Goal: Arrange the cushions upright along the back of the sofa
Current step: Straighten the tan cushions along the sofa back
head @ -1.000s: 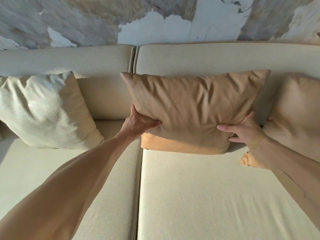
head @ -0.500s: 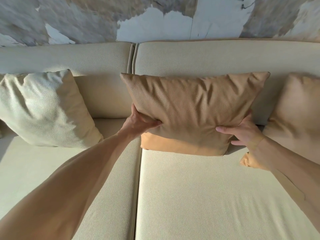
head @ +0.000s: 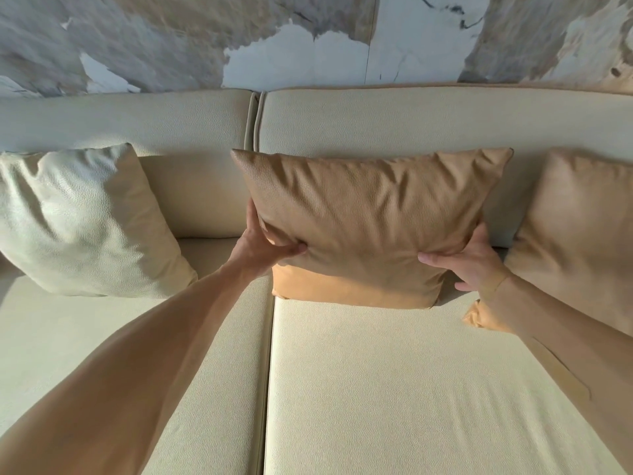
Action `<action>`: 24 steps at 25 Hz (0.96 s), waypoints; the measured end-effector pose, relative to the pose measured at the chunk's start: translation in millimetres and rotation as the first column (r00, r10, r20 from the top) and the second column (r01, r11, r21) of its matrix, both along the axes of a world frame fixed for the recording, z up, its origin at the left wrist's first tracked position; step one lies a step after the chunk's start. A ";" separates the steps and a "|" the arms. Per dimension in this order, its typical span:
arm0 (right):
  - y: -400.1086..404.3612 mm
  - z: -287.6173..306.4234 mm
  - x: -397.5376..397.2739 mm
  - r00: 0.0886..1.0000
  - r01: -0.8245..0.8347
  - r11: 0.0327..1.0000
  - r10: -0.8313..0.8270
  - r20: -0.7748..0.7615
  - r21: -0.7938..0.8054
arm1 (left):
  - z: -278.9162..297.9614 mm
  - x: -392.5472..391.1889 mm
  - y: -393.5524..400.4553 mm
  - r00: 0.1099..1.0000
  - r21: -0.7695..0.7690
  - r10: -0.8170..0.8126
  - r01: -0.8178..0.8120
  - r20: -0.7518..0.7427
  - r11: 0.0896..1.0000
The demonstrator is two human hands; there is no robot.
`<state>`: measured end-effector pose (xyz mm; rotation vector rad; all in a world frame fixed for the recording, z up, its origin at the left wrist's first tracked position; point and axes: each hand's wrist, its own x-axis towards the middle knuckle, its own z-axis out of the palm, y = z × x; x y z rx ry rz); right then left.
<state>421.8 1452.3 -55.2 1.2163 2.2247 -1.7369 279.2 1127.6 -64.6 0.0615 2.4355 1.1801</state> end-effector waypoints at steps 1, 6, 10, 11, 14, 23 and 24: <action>-0.1 0.6 0.8 1.000 -0.012 1.000 0.013 -0.013 0.028 | 1.1 0.0 -1.5 1.000 -0.016 0.006 -0.006 0.010 1.000; -2.1 8.8 10.4 0.989 -0.113 0.965 0.132 -0.066 0.235 | 12.5 0.1 -7.2 1.000 -0.093 0.012 -0.012 -0.007 0.996; -11.3 22.6 23.0 0.984 -0.153 0.887 0.178 -0.018 0.435 | 30.4 11.4 -15.2 0.998 -0.145 -0.026 0.018 -0.057 0.989; -14.0 28.4 26.0 0.981 -0.185 0.858 0.193 0.035 0.479 | 36.9 15.4 -18.3 0.997 -0.156 -0.037 0.027 -0.066 0.987; -26.1 53.9 36.6 0.942 -0.332 0.763 0.246 0.226 0.555 | 62.1 27.6 -28.4 0.989 -0.217 -0.106 0.082 -0.105 0.973; -99.0 205.1 86.1 0.798 -0.603 0.482 0.374 0.473 0.636 | 214.8 83.9 -68.4 0.869 -0.502 -0.425 0.257 -0.255 0.826; -108.0 220.8 90.4 0.787 -0.615 0.450 0.390 0.477 0.647 | 228.3 89.9 -73.3 0.866 -0.516 -0.432 0.258 -0.251 0.817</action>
